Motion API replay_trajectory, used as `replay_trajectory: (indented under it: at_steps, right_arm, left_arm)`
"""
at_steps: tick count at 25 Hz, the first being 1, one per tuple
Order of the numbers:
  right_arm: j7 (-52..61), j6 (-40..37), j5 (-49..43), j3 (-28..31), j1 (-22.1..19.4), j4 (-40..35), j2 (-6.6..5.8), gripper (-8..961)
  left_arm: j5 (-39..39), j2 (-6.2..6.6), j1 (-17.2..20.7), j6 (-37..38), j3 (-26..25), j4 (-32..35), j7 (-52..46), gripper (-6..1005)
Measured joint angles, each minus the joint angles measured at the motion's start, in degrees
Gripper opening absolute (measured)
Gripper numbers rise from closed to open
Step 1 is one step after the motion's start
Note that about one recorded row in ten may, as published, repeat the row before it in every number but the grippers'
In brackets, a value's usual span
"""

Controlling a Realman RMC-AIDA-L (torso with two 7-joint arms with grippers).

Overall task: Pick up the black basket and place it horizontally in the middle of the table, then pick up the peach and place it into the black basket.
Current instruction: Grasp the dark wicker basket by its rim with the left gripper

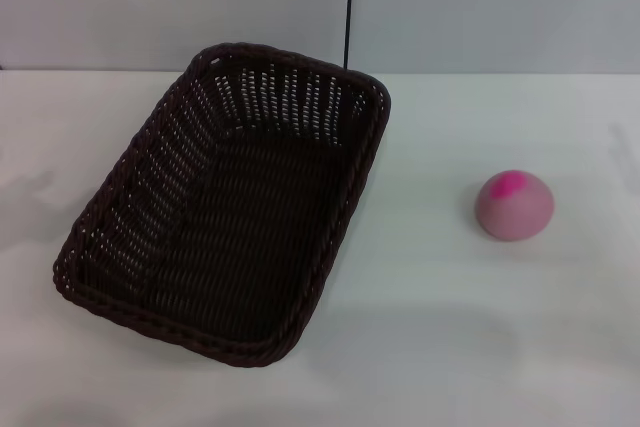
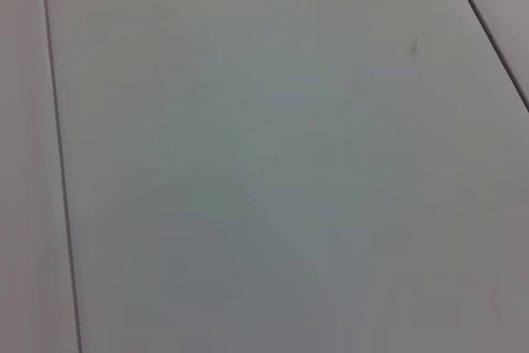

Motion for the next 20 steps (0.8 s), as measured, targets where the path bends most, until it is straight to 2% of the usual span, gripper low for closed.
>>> replay_trajectory:
  at_steps: [1, 2, 4, 5, 7, 9, 10, 11, 17, 20]
  right_arm:
    - [0.01, -0.02, -0.01, 0.00, 0.00, -0.09, -0.02, 639]
    - [0.01, -0.02, -0.01, 0.00, 0.00, -0.09, -0.02, 639]
    - [0.02, -0.03, -0.06, 0.00, -0.02, -0.38, -0.02, 639]
    - [0.03, -0.04, -0.07, 0.00, -0.06, -0.54, -0.03, 639]
    - [0.03, -0.06, -0.07, 0.00, -0.07, -0.61, -0.04, 639]
    - [0.03, -0.10, -0.07, 0.00, -0.08, -0.69, -0.04, 639]
    - [0.03, -0.16, -0.04, 0.00, -0.09, -0.71, -0.04, 639]
    - [0.13, -0.21, 0.02, 0.00, -0.09, -0.75, -0.04, 639]
    - [1.43, -0.73, 0.10, 0.06, -0.09, -1.27, -0.04, 638]
    - [1.44, -0.91, 0.12, 0.62, -0.09, -1.31, -0.03, 638]
  left_arm:
    - [3.10, -0.25, -1.91, 0.89, 0.21, 1.32, -1.81, 679]
    - [3.10, -0.25, -1.91, 0.89, 0.21, 1.32, -1.81, 676]
    - [8.55, -0.44, -6.12, 3.18, 1.12, 2.86, -5.43, 674]
    - [12.81, -0.43, -10.10, 4.99, 2.65, 3.10, -8.95, 674]
    - [14.61, -0.45, -11.57, 5.53, 3.69, 3.18, -10.44, 674]
    - [18.15, -0.61, -14.17, 5.56, 6.74, 3.50, -13.17, 674]
    - [20.35, -0.83, -15.79, 4.72, 10.49, 3.74, -15.66, 674]
    - [20.35, -0.83, -15.79, 4.72, 10.49, 3.74, -15.66, 674]
    - [26.17, -1.04, -18.38, -2.00, 23.38, 3.89, -23.34, 675]
    - [30.78, -1.13, -19.77, -3.93, 26.99, 3.53, -25.45, 675]
